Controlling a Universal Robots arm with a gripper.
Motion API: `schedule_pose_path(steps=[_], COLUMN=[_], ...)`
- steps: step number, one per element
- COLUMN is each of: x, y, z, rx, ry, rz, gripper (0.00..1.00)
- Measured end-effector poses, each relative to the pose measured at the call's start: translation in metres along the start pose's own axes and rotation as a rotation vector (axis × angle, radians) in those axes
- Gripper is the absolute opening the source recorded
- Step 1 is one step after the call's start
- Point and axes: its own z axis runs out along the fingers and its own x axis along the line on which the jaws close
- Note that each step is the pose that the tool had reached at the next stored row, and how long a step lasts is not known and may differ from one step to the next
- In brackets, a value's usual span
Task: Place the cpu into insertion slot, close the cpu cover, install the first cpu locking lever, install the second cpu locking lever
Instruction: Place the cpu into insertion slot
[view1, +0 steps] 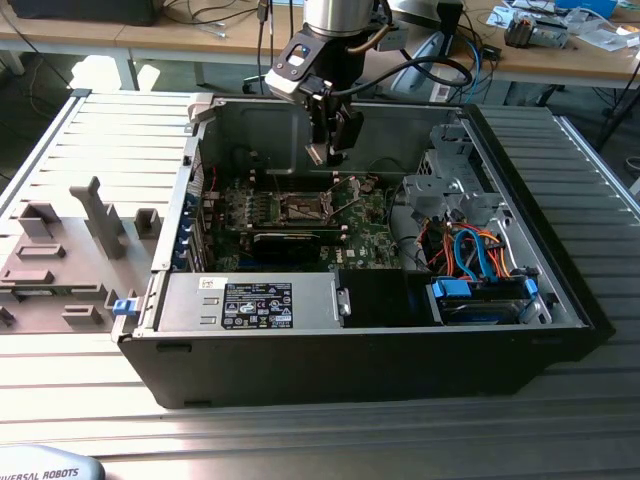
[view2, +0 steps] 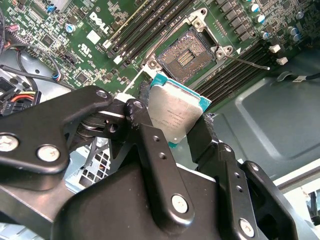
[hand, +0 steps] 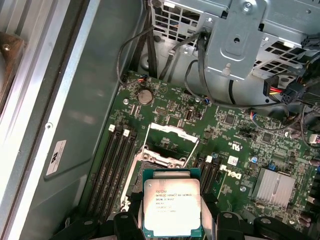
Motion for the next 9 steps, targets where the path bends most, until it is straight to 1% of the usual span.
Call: schedule_pose_path(steps=[9], x=[0.0], y=[0.0], z=[0.0], rx=[0.0002], ry=[-0.0006], rz=[0.006], gripper=[0.54])
